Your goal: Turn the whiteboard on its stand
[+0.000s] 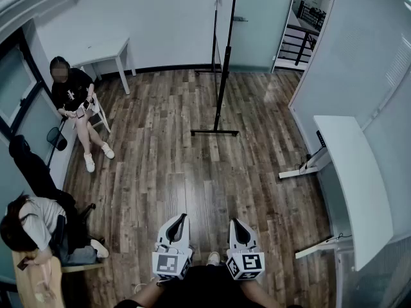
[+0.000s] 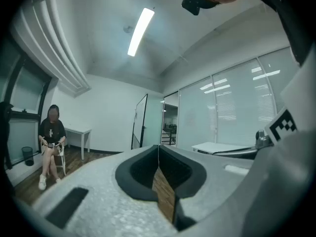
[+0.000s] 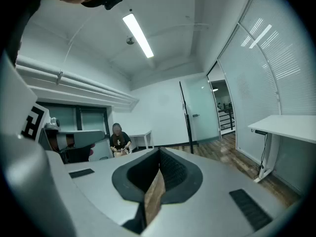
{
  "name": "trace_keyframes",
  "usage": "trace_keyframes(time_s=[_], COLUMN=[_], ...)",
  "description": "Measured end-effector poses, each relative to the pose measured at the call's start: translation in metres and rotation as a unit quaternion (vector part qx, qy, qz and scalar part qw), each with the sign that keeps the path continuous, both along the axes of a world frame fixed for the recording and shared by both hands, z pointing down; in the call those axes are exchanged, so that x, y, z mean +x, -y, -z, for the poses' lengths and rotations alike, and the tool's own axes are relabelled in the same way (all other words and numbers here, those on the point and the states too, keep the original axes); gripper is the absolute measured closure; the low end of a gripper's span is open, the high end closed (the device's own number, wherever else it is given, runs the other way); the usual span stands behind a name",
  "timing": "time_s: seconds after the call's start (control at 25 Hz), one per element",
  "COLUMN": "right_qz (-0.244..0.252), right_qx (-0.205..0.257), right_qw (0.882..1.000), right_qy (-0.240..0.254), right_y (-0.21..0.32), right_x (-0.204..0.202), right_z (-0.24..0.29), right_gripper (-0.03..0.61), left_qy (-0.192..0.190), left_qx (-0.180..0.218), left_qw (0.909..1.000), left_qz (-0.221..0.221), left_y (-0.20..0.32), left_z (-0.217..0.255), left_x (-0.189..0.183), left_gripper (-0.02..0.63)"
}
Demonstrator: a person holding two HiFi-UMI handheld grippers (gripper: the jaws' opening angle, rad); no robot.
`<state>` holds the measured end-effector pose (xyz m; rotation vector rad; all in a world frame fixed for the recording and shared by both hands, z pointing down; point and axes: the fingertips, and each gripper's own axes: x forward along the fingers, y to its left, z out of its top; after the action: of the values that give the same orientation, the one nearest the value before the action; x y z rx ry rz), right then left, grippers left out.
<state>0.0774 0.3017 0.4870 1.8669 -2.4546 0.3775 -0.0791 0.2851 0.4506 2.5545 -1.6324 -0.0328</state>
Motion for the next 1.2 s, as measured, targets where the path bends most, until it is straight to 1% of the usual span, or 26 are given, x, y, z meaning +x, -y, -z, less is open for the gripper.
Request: trace_keyframes(time_s=[0.32, 0.48, 0.64, 0.76, 0.96, 1.08, 1.2], right_qz=[0.001, 0.01, 0.01, 0.023, 0.038, 0.046, 0.048], right_qx=[0.004, 0.005, 0.009, 0.015, 0.02, 0.018, 0.014], right_qw=[1.0, 1.0, 1.0, 0.999, 0.999, 0.999, 0.999], right_qy=[0.002, 0.001, 0.016, 0.023, 0.02, 0.018, 0.021], right_y=[0.004, 0.001, 0.0, -0.003, -0.008, -0.002, 0.003], right_x=[0.011, 0.016, 0.027, 0.037, 0.051, 0.058, 0.061], right_z=[0.0, 0.0, 0.003, 0.002, 0.002, -0.003, -0.006], right_gripper=[0.566, 0.566, 0.566, 0.566, 0.566, 0.565, 0.565], left_qy=[-0.002, -0.003, -0.003, 0.003, 0.008, 0.006, 0.008], left_qx=[0.003, 0.002, 0.001, 0.005, 0.016, 0.016, 0.01], left_qw=[1.0, 1.0, 1.0, 0.9999, 0.9996, 0.9993, 0.9993], left_qz=[0.002, 0.003, 0.005, 0.009, 0.021, 0.033, 0.035], left_y=[0.004, 0.002, 0.001, -0.002, -0.008, -0.006, -0.005], left_z=[-0.002, -0.002, -0.002, -0.002, -0.001, -0.001, -0.005], left_x=[0.011, 0.02, 0.031, 0.044, 0.059, 0.064, 0.068], left_gripper=[0.595, 0.595, 0.595, 0.595, 0.595, 0.595, 0.595])
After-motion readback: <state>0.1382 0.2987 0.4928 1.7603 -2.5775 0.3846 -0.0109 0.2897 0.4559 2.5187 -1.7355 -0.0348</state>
